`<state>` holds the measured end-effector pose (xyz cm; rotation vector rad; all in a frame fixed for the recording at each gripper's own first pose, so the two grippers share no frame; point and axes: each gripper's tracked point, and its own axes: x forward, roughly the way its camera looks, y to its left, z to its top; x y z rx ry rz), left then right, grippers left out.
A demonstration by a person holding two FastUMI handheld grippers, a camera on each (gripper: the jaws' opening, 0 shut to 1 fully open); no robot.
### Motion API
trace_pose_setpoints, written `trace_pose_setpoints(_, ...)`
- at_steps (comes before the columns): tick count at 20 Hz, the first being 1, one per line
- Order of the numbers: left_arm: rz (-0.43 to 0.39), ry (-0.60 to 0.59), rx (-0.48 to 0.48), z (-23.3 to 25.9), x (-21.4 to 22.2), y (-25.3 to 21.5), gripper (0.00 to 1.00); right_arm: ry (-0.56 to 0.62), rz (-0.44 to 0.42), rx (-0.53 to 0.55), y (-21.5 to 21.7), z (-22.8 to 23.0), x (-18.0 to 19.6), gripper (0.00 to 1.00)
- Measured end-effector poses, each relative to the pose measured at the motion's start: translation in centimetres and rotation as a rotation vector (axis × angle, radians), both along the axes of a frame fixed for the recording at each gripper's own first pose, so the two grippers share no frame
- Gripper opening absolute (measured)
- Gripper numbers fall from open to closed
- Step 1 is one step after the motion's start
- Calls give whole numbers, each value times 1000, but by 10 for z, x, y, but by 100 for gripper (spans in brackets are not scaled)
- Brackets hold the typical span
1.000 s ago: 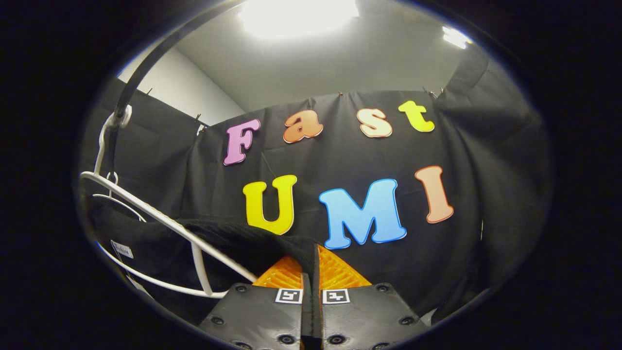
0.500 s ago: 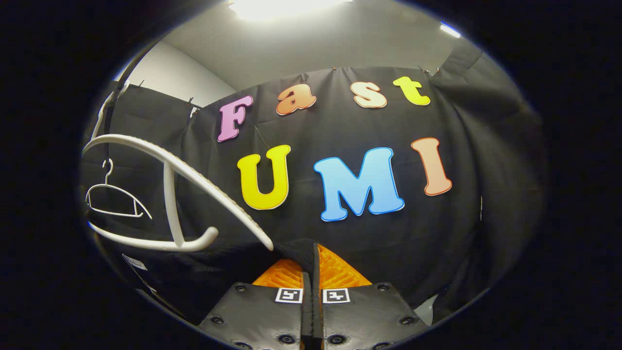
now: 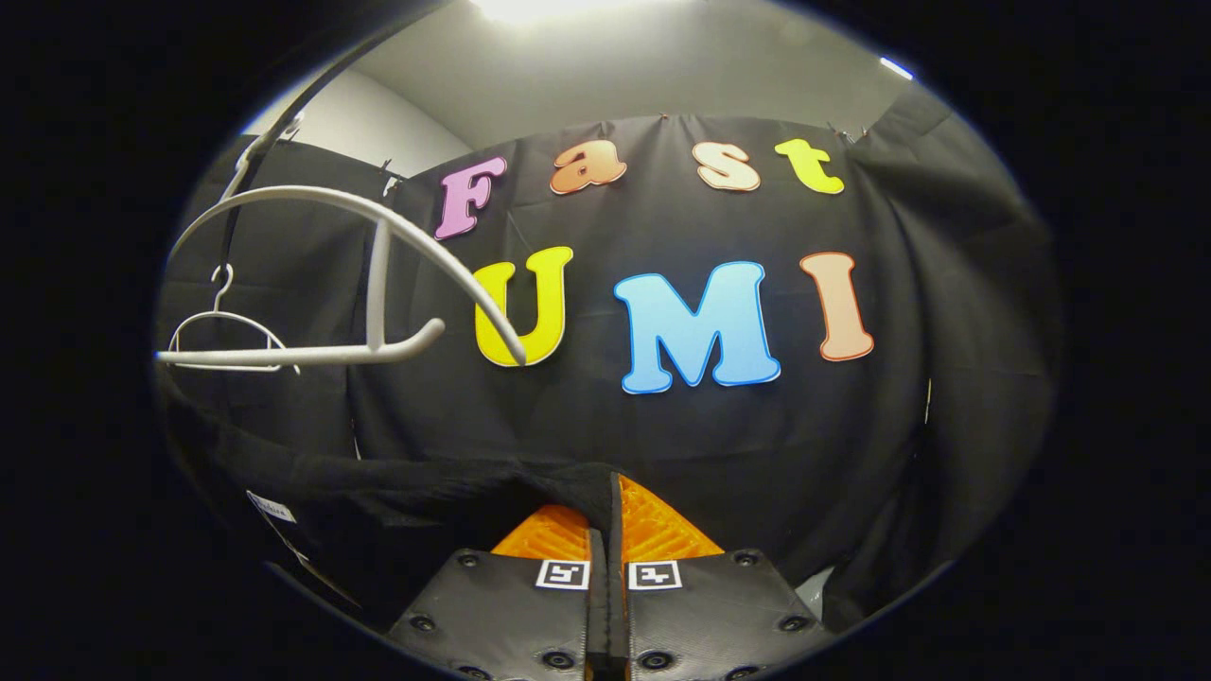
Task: Grasp the clothes on the hanger with both hands and then place them into the laundry hamper below.
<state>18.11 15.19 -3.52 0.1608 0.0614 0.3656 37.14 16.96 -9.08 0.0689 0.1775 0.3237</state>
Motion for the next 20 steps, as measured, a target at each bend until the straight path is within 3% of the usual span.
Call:
trace_pose_setpoints(8, -90, 7, -64, -17, -32, -23, 5, 3, 2, -56, -9, 0, -72, 1)
trace_pose_setpoints(20, -319, -51, -124, 3, -51, -100, 5, -7, 38, -51, 7, 25, -172, 1)
